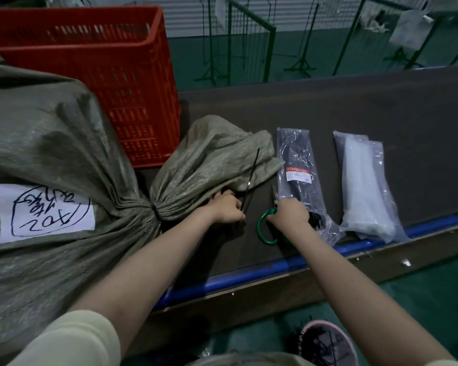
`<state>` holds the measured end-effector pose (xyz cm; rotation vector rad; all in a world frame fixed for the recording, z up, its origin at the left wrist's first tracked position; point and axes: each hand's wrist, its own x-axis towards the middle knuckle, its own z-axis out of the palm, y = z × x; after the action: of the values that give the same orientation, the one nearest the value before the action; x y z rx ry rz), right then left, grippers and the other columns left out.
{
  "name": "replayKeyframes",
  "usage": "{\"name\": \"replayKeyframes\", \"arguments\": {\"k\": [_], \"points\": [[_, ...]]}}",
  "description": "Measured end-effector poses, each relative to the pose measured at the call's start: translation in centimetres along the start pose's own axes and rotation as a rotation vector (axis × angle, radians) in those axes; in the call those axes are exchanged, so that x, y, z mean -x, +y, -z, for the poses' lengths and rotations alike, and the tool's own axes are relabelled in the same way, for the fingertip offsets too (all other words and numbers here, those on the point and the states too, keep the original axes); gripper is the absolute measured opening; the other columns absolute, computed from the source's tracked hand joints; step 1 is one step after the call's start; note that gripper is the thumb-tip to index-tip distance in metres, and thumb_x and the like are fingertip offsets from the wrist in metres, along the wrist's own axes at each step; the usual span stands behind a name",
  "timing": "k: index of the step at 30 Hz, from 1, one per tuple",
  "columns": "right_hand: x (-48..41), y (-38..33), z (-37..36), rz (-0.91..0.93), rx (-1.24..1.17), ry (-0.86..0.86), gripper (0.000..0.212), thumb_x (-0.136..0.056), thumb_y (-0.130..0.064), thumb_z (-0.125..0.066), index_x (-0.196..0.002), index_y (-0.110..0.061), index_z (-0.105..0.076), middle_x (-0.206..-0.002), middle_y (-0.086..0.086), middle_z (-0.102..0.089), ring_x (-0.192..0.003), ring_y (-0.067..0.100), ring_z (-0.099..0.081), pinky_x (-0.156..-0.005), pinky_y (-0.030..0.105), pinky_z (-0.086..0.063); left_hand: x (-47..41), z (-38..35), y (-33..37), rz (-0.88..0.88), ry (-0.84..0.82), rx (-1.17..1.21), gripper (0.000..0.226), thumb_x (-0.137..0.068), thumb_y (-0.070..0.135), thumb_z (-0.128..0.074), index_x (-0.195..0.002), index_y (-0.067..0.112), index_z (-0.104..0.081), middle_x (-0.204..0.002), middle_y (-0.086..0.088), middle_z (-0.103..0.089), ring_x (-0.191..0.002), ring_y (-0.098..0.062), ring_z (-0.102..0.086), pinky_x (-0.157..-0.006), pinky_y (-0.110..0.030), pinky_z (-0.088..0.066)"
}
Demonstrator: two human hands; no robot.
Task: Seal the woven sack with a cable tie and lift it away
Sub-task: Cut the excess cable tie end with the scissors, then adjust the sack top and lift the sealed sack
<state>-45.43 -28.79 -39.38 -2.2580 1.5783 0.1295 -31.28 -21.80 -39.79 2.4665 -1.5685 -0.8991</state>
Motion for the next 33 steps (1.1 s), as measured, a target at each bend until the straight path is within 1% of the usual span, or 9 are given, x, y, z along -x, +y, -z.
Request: {"name": "replayKeyframes", "arguments": {"k": [7, 17, 19, 21, 22, 24, 27, 30, 33], "points": [[0.0, 0.4, -1.0, 0.033, 0.018, -0.014, 0.051, -0.077, -0.036, -0.070, -0.109, 0.004, -0.061, -0.115, 0.019, -0.063, -0.107, 0.034, -0.061, -0.084, 0.033, -0.050, -0.4, -0.4, 0.3, 0.026, 0.002, -0.025, 0.026, -0.083, 0.034, -0.057, -0.098, 0.014, -0.065, -0.147, -0.008, -0.033, -0.139, -0.034, -0.020, -0.113, -0.044, -0.019], [0.0, 0.0, -0.8, 0.063, -0.016, 0.074, 0.044, -0.088, -0.035, -0.055, -0.107, 0.004, -0.061, -0.113, 0.023, -0.063, -0.107, 0.037, -0.059, -0.084, 0.036, -0.049, -0.6, -0.7, 1.1, 0.044, -0.060, -0.076, 0.029, -0.083, 0.036, -0.057, -0.104, 0.016, -0.064, -0.153, -0.009, -0.025, -0.144, -0.037, -0.005, -0.116, -0.050, -0.006], [0.0, -0.7, -1.1, 0.092, -0.222, 0.117, 0.037, -0.086, -0.032, -0.057, -0.101, 0.002, -0.064, -0.102, 0.022, -0.068, -0.099, 0.034, -0.062, -0.081, 0.035, -0.048, -0.8, -1.0, 1.2, 0.046, -0.068, -0.093, 0.031, -0.083, 0.037, -0.057, -0.105, 0.017, -0.063, -0.153, -0.010, -0.023, -0.144, -0.038, -0.003, -0.116, -0.051, -0.004], [-0.4, -1.9, -1.7, 0.129, -0.584, 0.038, 0.025, -0.084, -0.025, -0.062, -0.092, -0.002, -0.066, -0.084, 0.015, -0.068, -0.081, 0.026, -0.062, -0.073, 0.032, -0.048, -0.9, -1.1, 1.3, 0.044, -0.077, -0.127, 0.038, -0.083, 0.039, -0.056, -0.116, 0.019, -0.060, -0.153, -0.011, -0.021, -0.144, -0.038, -0.003, -0.116, -0.051, -0.005], [-0.7, -2.4, -2.0, 0.127, -0.767, -0.023, 0.016, -0.085, -0.021, -0.062, -0.082, -0.005, -0.065, -0.075, 0.012, -0.064, -0.069, 0.023, -0.060, -0.065, 0.029, -0.048, -0.8, -1.1, 1.3, 0.044, -0.084, -0.141, 0.043, -0.083, 0.040, -0.056, -0.121, 0.020, -0.057, -0.153, -0.011, -0.020, -0.144, -0.038, -0.002, -0.116, -0.051, -0.005], [-1.7, -2.7, -2.6, 0.071, -0.998, -0.056, 0.027, -0.089, -0.013, -0.058, -0.062, -0.012, -0.053, -0.060, 0.008, -0.055, -0.044, 0.012, -0.056, -0.043, 0.020, -0.046, -0.7, -0.9, 1.4, 0.045, -0.098, -0.156, 0.046, -0.083, 0.041, -0.057, -0.125, 0.023, -0.054, -0.154, -0.010, -0.019, -0.144, -0.038, -0.003, -0.116, -0.051, -0.006], [-2.8, -1.8, -3.2, -0.060, -1.100, -0.017, 0.034, -0.092, -0.008, -0.053, -0.058, -0.012, -0.048, -0.055, 0.007, -0.052, -0.025, 0.000, -0.048, -0.032, 0.012, -0.041, -0.5, 0.0, 1.0, 0.074, -0.081, -0.146, 0.054, -0.085, 0.037, -0.057, -0.136, 0.030, -0.040, -0.153, -0.015, -0.019, -0.143, -0.038, -0.009, -0.116, -0.048, -0.012], [-3.2, -0.7, -3.4, -0.172, -1.097, -0.067, 0.029, -0.089, -0.004, -0.057, -0.064, -0.012, -0.044, -0.057, 0.010, -0.053, -0.021, 0.000, -0.046, -0.029, 0.013, -0.041, -0.2, 1.6, 0.5, 0.146, 0.006, -0.028, 0.070, -0.088, 0.021, -0.050, -0.148, 0.025, -0.013, -0.156, -0.021, -0.011, -0.144, -0.039, -0.011, -0.117, -0.044, -0.013], [-3.4, -0.7, -3.4, -0.205, -1.033, -0.114, 0.029, -0.085, 0.000, -0.062, -0.074, -0.013, -0.038, -0.056, 0.013, -0.054, -0.020, 0.004, -0.048, -0.027, 0.016, -0.042, 0.2, 3.3, 0.4, 0.148, 0.054, 0.110, 0.079, -0.087, 0.011, -0.045, -0.149, 0.019, 0.002, -0.157, -0.022, -0.005, -0.144, -0.040, -0.007, -0.118, -0.041, -0.012]]}}
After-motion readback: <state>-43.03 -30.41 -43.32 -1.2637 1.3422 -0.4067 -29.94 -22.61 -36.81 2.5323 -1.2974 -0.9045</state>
